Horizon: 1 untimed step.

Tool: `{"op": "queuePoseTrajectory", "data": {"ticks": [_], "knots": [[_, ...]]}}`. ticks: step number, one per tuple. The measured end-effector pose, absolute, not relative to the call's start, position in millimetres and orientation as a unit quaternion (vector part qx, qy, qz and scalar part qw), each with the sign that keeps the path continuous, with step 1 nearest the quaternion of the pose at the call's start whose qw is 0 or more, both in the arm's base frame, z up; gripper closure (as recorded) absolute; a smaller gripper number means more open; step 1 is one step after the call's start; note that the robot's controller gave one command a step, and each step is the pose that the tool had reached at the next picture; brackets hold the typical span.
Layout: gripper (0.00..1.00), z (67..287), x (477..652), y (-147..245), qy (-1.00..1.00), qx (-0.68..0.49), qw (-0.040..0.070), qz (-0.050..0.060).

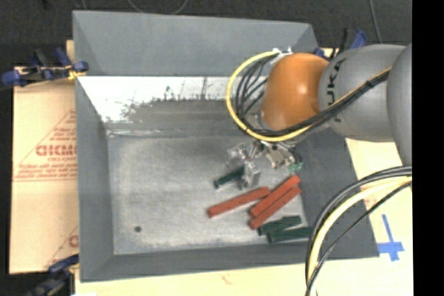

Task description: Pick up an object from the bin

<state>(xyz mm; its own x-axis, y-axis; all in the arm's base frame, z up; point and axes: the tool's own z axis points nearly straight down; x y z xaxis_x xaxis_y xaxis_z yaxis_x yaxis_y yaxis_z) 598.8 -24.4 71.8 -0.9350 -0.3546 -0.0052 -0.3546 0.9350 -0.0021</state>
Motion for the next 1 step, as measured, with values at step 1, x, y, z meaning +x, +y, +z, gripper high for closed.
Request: {"op": "queuePoseTrajectory", "data": {"ticks": [1], "knots": [[1.0,208.7,593.0,8.4,0.981,-0.196,0.006,-0.002]]}}
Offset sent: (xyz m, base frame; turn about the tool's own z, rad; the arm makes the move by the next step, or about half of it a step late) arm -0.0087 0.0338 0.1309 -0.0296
